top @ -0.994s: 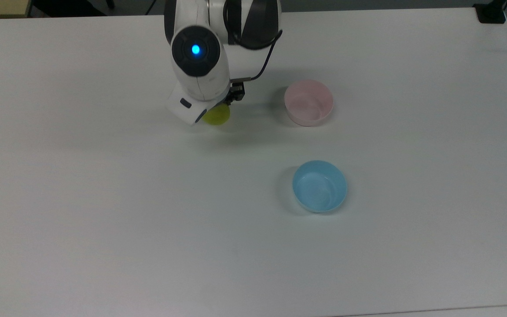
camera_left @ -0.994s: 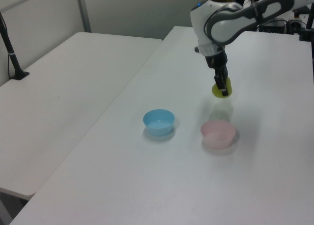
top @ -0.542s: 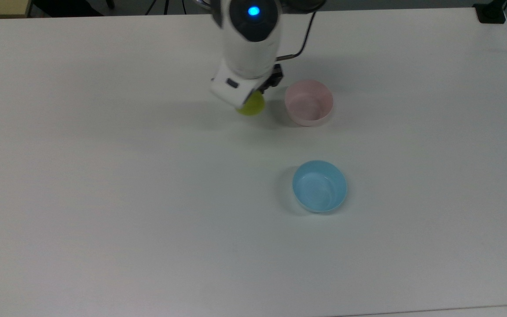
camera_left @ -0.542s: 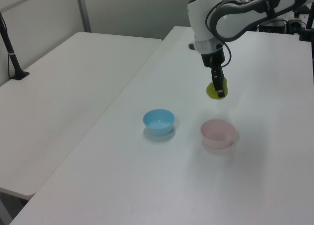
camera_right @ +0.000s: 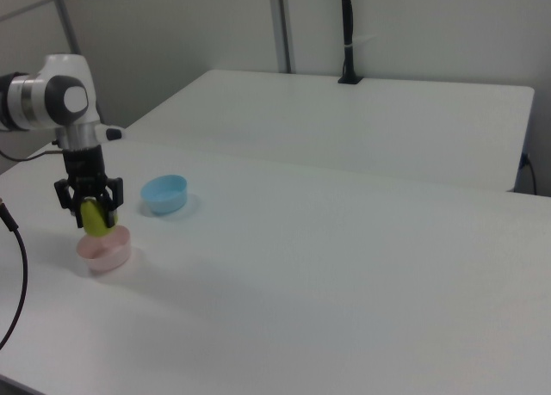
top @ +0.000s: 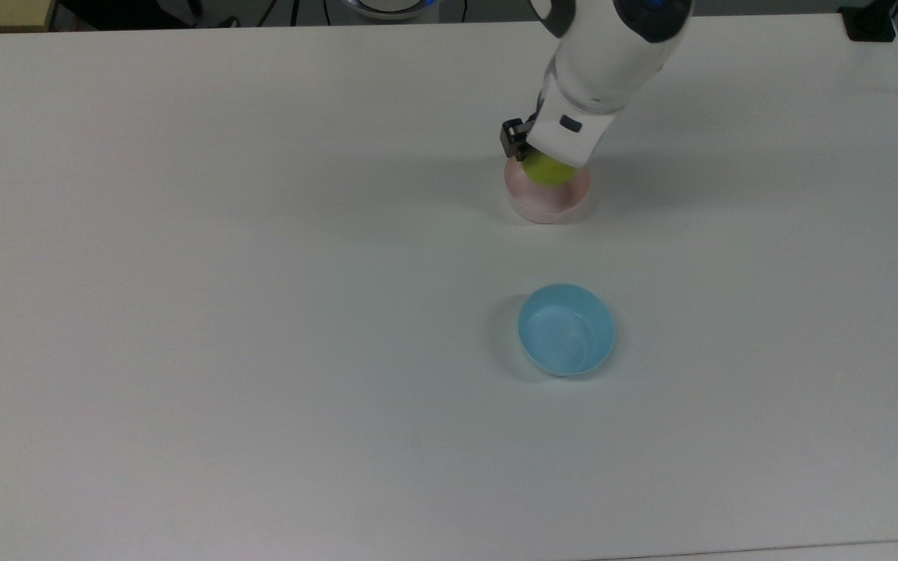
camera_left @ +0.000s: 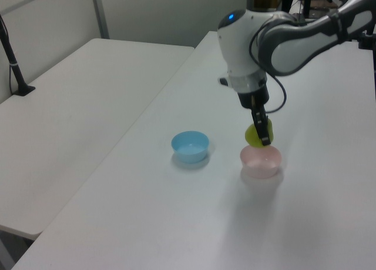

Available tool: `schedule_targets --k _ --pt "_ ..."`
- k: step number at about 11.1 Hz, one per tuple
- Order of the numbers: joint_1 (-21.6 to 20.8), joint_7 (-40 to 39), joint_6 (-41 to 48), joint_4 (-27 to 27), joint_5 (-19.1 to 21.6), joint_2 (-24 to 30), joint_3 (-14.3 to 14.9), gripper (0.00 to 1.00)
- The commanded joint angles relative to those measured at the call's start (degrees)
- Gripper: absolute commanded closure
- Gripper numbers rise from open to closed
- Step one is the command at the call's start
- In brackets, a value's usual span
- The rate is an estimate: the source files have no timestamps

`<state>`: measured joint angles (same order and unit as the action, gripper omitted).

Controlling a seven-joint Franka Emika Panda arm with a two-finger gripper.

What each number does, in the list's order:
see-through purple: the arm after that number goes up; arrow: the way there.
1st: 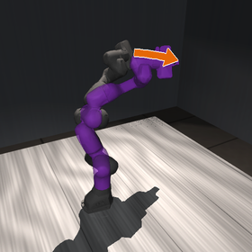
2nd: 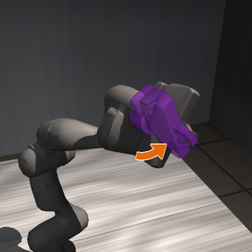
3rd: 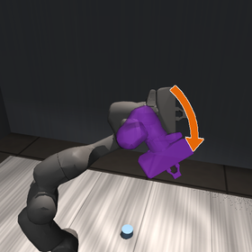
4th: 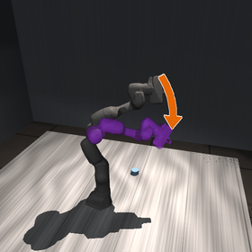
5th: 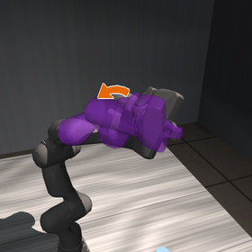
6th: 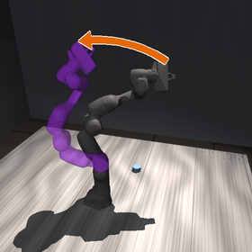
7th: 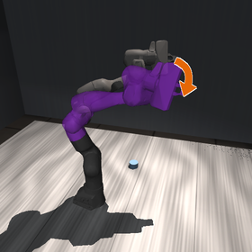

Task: Place the pear in the bowl
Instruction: 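Lower the pear into the pink bowl and open the gripper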

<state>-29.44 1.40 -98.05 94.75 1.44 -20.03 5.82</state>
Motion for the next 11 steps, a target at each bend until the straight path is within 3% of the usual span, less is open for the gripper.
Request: schedule_targets --k 1,2,3,4,5,6,9,11 --pt "-2.64 0.89 1.37 -1.33 0.32 -5.27 1.04 0.57" --pt "-2.64 1.32 1.19 -1.33 0.23 -6.41 1.04 0.55" --pt "-2.56 1.85 1.28 -1.5 0.14 -6.34 1.04 0.39" --pt "-2.47 1.77 1.45 -1.5 -0.12 -5.47 1.12 0.34" --pt "-2.12 1.33 1.63 -1.5 -0.12 -4.15 1.12 0.11" --pt "-2.03 1.33 1.89 -1.59 -0.3 -3.18 1.21 0.0" --pt "1.56 1.68 7.57 -4.65 -0.65 3.92 1.39 0.0" --pt "8.22 1.33 11.38 -7.3 -2.23 9.28 1.12 0.0"
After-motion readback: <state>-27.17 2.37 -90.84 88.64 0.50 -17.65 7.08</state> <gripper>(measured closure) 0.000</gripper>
